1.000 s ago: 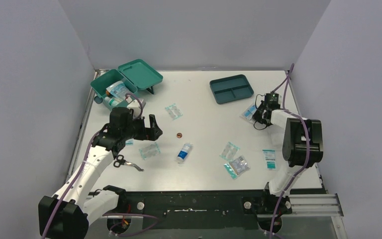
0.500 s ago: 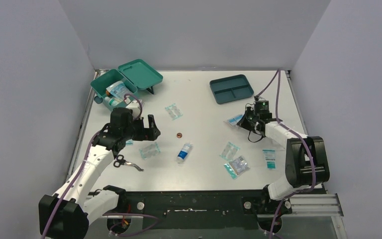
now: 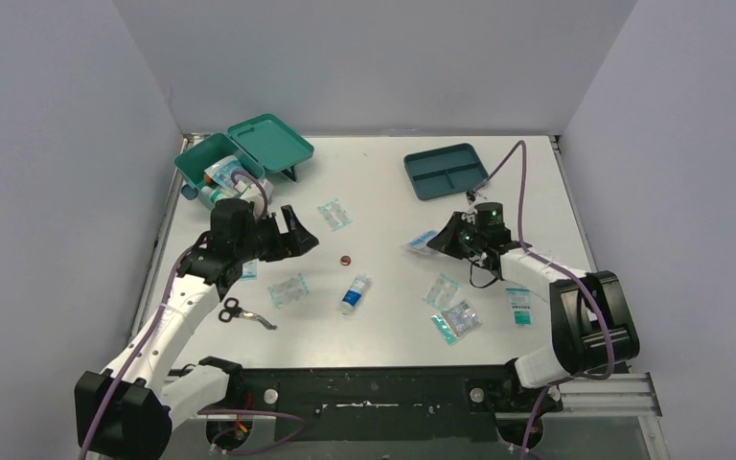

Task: Organize the medicine kit
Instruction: Pick up the medical item at the center of the board.

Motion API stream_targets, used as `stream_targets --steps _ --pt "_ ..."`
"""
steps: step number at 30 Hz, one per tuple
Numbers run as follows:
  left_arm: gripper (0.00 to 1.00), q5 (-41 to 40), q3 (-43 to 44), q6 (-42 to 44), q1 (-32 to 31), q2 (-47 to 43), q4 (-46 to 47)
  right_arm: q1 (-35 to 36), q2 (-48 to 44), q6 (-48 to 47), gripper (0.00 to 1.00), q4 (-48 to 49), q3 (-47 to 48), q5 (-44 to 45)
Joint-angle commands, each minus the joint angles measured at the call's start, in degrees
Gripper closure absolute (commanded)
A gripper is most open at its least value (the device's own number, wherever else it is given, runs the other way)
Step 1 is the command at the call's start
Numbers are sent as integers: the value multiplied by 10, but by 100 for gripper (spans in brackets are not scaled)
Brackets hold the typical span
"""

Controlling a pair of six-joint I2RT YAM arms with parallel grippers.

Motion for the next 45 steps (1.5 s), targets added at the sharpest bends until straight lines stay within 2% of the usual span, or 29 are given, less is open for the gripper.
stream_targets --steps 1,8,17,22,28,36,42,45 --pt "22 37 31 -47 -3 23 56 25 -28 27 100 81 -7 -38" --pt "29 82 22 -115 -4 59 126 60 -53 33 100 111 -10 -66" --pt "30 108 23 -117 -9 100 146 99 -83 30 100 113 5 -85" --pt "31 140 22 -193 -13 107 198 122 -115 -7 100 125 16 -84" --pt "27 162 29 -264 -23 102 250 161 -164 -41 100 131 34 -72" --pt "20 195 -9 -349 -35 111 352 210 -200 -52 100 134 61 -61" --pt "20 217 -21 -409 -51 134 434 237 -210 -47 100 157 72 -61" --pt "21 213 -22 -415 -64 140 440 248 -210 -46 100 158 78 -59"
